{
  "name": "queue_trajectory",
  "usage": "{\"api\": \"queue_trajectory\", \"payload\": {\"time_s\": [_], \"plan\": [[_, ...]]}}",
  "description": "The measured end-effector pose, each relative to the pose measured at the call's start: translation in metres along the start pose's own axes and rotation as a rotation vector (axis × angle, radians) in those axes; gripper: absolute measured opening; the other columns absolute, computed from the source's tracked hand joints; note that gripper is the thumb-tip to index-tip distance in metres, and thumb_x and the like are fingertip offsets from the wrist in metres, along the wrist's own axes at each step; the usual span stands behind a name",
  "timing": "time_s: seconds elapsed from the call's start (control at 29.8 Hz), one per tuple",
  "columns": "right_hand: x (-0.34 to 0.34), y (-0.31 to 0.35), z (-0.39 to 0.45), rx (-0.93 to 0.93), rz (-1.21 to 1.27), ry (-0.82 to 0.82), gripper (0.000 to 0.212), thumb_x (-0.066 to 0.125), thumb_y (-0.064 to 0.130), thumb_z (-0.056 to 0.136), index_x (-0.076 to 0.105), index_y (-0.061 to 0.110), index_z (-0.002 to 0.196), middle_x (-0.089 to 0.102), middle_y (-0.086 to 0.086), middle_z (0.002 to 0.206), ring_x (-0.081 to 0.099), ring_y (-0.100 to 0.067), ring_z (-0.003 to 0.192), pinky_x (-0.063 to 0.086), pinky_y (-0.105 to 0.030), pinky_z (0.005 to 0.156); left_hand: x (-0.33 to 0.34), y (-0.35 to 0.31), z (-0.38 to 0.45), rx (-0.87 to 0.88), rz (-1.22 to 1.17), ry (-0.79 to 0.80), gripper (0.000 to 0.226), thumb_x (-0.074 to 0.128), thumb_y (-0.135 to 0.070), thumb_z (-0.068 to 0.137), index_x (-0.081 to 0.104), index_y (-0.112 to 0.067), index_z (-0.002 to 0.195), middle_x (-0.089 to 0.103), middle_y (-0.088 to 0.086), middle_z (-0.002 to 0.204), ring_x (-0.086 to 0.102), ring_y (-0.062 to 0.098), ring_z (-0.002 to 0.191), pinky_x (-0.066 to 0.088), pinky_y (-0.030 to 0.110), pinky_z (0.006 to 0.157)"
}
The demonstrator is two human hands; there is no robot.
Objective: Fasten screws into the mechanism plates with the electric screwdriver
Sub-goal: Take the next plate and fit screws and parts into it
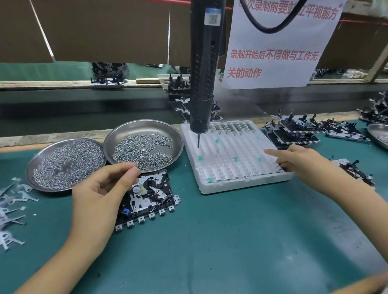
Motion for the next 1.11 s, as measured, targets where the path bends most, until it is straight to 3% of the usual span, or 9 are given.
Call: {"api": "queue_trajectory", "payload": {"time_s": [0.23,0.34,0.4,0.5,0.57,0.81,0.91,1.11], "plan": [[-0.014,-0.004,-0.01,-0.066,0.196,-0.322,0.036,0.054,-0.021,0.082,0.07,-0.002,0.107,0.067,-0.016,0.09,0.066,-0.032,0.086,0.042,-0.011,0.079,0.002,-0.003,-0.002,0.0,-0.007,0.007,0.015,0.068,-0.024,0.071,0.071,-0.024,0.086,0.074,-0.01,0.081,0.067,0.001,0.075,0.05,0.009,0.071],[-0.027,0.005,-0.015,-0.06,0.316,-0.416,0.028,0.06,-0.014,0.083,0.073,0.001,0.102,0.073,-0.008,0.089,0.067,-0.019,0.075,0.043,-0.002,0.073,0.002,-0.003,-0.003,-0.008,0.001,0.005,0.016,0.068,-0.025,0.071,0.072,-0.023,0.087,0.074,-0.008,0.082,0.068,0.002,0.074,0.05,0.009,0.071],[-0.026,0.021,-0.015,-0.029,0.587,-0.342,0.022,0.063,-0.006,0.085,0.073,0.005,0.102,0.074,-0.003,0.087,0.067,-0.01,0.071,0.051,-0.01,0.067,0.003,-0.003,-0.003,-0.016,0.0,0.007,0.016,0.069,-0.024,0.071,0.072,-0.023,0.087,0.074,-0.008,0.082,0.068,0.003,0.074,0.05,0.009,0.07],[-0.017,0.066,-0.015,-0.047,1.053,-0.193,0.016,0.063,-0.004,0.085,0.07,-0.005,0.098,0.074,-0.008,0.082,0.072,-0.018,0.077,0.057,-0.022,0.063,0.008,-0.004,-0.005,-0.015,0.017,0.031,0.016,0.071,-0.015,0.074,0.072,-0.023,0.089,0.074,-0.013,0.081,0.066,-0.003,0.072,0.047,0.005,0.067],[-0.009,0.103,-0.014,-0.092,1.217,-0.12,0.01,0.063,-0.003,0.085,0.07,-0.003,0.093,0.074,-0.01,0.084,0.072,-0.023,0.08,0.057,-0.025,0.065,0.011,-0.004,-0.006,-0.016,0.021,0.053,0.019,0.072,-0.009,0.076,0.072,-0.023,0.089,0.073,-0.015,0.082,0.066,-0.004,0.073,0.047,0.005,0.067],[0.012,0.204,0.002,-0.241,1.353,-0.002,0.021,0.064,-0.006,0.084,0.072,0.012,0.092,0.072,0.0,0.077,0.07,-0.014,0.073,0.056,-0.021,0.073,0.014,-0.009,-0.011,0.013,0.016,0.089,0.02,0.07,-0.003,0.077,0.072,-0.02,0.088,0.073,-0.015,0.081,0.065,-0.005,0.074,0.046,0.006,0.067],[0.018,0.213,0.005,-0.22,1.449,-0.003,0.026,0.06,-0.008,0.087,0.069,0.01,0.103,0.073,-0.003,0.084,0.07,-0.011,0.076,0.054,-0.017,0.071,0.014,-0.01,-0.012,0.018,-0.004,0.093,0.019,0.071,-0.008,0.075,0.072,-0.02,0.09,0.073,-0.011,0.08,0.066,-0.003,0.073,0.047,0.007,0.067],[0.03,0.211,0.006,-0.117,1.526,0.023,0.022,0.07,-0.004,0.079,0.073,0.013,0.094,0.075,-0.007,0.089,0.071,-0.018,0.083,0.056,-0.022,0.076,0.011,-0.008,-0.009,0.016,-0.022,0.098,0.018,0.071,-0.017,0.07,0.072,-0.023,0.087,0.073,-0.007,0.08,0.067,0.002,0.074,0.05,0.012,0.069]]}}
Point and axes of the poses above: each hand's wrist, its own z-axis towards the middle knuckle, its own x-axis out of the palm, y = z × x, the point moved 5 cm from there along z, towards the middle knuckle
